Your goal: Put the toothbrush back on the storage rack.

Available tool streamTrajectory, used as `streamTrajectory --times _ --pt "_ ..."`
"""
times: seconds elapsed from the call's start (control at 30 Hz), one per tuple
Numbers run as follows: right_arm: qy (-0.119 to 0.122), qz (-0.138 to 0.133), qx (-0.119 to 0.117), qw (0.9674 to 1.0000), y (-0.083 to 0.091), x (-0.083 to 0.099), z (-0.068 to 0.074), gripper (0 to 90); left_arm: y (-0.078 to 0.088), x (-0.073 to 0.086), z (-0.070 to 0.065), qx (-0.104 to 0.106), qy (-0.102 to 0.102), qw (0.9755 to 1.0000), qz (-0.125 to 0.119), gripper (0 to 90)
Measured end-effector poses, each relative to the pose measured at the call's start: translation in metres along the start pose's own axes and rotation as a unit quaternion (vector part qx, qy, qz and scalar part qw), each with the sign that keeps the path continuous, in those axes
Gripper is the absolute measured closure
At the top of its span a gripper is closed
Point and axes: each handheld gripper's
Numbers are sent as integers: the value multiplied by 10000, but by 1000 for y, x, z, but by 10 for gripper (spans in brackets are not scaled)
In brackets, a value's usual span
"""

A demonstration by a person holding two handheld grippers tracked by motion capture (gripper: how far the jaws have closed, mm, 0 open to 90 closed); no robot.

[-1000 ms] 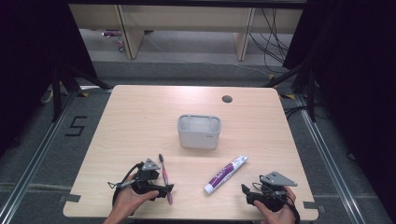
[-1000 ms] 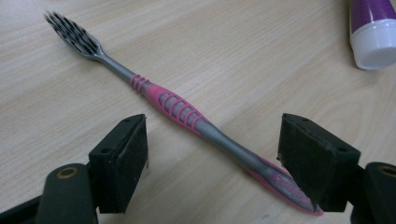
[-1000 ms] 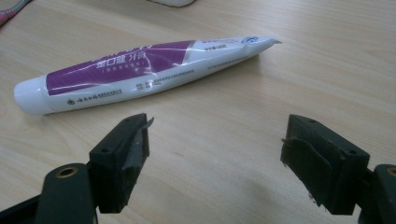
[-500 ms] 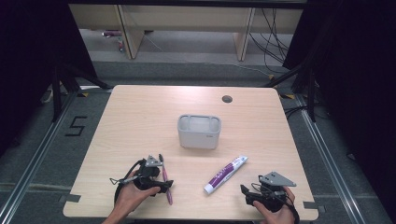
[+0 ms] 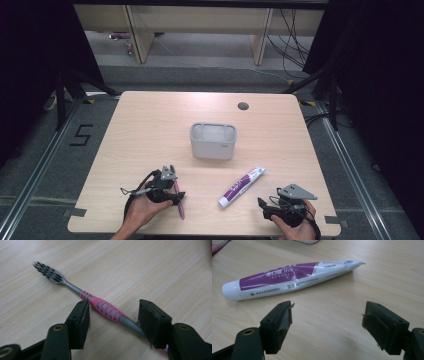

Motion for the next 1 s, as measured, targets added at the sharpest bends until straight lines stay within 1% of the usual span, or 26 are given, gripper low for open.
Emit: streamTrajectory --times 0.03,0.1,0.13,0.2,0.33,0.37,0.47,0.57,0.67,0.7,0.73,0.77,0.8,0.9,0.93,1.0 --pt "14 9 13 10000 1 0 0 237 1 0 0 -10 -62 10000 43 460" --pt "15 4 14 10000 1 0 0 239 0 0 1 -72 -138 9999 41 481" --pt "11 17 9 10000 1 0 0 239 1 0 1 -49 -128 9999 59 492" --pt "-6 10 2 10000 1 0 0 240 2 0 2 -49 -245 9996 137 514" --pt "7 2 7 10000 1 0 0 243 4 -1 3 -29 -332 9993 188 563" --pt "-7 -8 -11 10000 1 0 0 243 4 -1 3 -34 -352 9992 196 587" --pt "-2 -50 -11 10000 0 0 -1 243 5 -2 4 -56 -440 9987 239 612" --pt "-38 -20 -46 10000 1 0 0 244 5 -2 4 -57 -500 9984 265 644" --pt "-38 -24 -36 10000 1 0 -1 245 6 -3 4 -1 -530 9981 321 675" --pt "-27 46 -67 10000 2 -1 -2 245 6 -4 5 11 -578 9977 340 694" --pt "-27 46 -67 10000 2 -1 -2 245 5 -4 4 23 -584 9977 353 694" --pt "16 34 -69 10000 2 -1 -2 246 5 -5 5 55 -626 9973 384 705" --pt "-25 35 -72 10000 2 -1 -2 246 5 -6 4 62 -640 9971 401 716" --pt "-27 16 -73 10000 2 -1 -2 247 4 -10 4 103 -768 9957 516 739" --pt "-2 -5 24 10000 2 -1 -2 247 4 -11 3 141 -775 9952 577 749" --pt "-16 -16 -5 10000 2 -1 -2 247 4 -14 3 170 -895 9935 680 768"
Point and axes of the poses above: each handheld gripper's, and its own axes: y roughly backward along the jaws, x roughly out of its underside, z roughly to its left, and after that the axes turned 1 degree about z, right-handed
